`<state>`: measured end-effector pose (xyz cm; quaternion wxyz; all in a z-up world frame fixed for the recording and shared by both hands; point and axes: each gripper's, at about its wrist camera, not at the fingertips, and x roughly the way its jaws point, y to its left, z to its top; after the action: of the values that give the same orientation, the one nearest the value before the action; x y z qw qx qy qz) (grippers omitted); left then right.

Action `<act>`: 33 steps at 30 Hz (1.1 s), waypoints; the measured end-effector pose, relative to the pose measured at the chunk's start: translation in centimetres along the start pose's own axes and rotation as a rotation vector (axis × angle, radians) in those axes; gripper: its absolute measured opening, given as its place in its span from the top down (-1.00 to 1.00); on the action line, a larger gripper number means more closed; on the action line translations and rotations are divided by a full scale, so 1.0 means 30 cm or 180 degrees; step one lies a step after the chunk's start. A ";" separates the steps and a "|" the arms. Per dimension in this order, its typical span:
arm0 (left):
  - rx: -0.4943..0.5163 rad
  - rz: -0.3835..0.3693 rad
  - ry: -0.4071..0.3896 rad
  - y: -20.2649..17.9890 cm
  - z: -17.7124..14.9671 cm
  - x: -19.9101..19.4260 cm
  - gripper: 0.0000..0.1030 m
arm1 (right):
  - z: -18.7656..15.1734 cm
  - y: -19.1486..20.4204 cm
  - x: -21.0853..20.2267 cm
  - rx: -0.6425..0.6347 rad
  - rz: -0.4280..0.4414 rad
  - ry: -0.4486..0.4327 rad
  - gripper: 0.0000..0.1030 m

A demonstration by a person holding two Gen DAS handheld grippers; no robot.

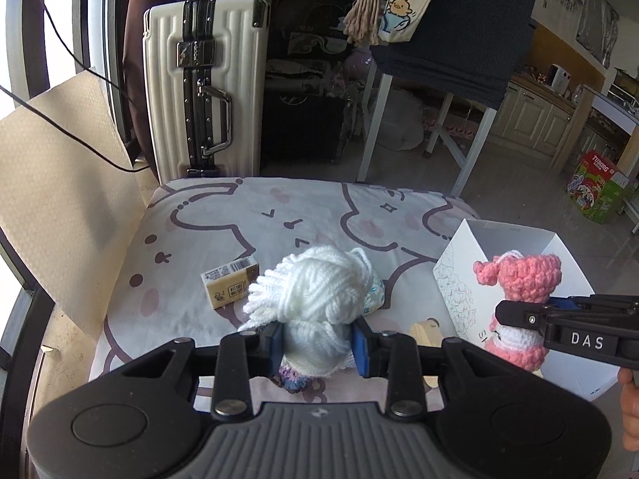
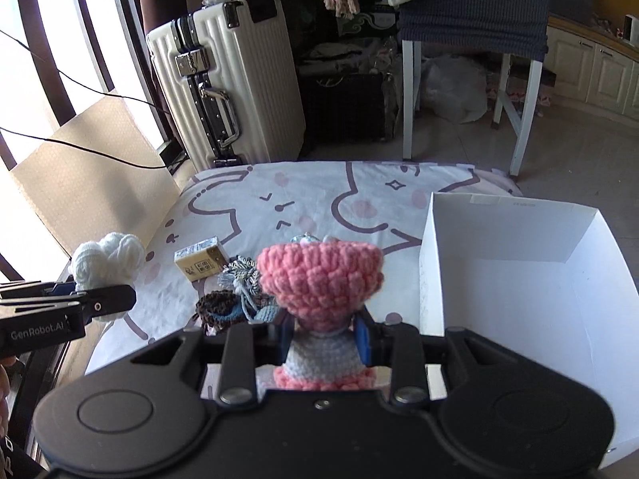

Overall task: Organize objects
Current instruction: 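Lift the pink doll and white yarn ball and carry both over the white box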

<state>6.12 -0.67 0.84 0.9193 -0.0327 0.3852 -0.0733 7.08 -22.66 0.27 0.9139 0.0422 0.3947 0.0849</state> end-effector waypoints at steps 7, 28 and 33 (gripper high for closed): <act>0.0140 -0.0021 -0.0142 -0.047 0.013 -0.044 0.32 | -0.023 -0.008 -0.066 0.0009 -0.0082 -0.0212 0.37; 0.0450 -0.0316 -0.0254 -0.251 0.142 -0.056 0.32 | 0.066 -0.134 -0.183 -0.0017 -0.0162 -0.0462 0.37; 0.0668 -0.0413 -0.0274 -0.360 0.186 -0.032 0.32 | 0.087 -0.236 -0.212 0.0119 -0.0258 -0.0494 0.37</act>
<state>8.24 -11.15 6.68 0.9267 0.0357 0.3326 -0.1711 5.54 -30.83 5.58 0.9435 0.0496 0.3256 0.0369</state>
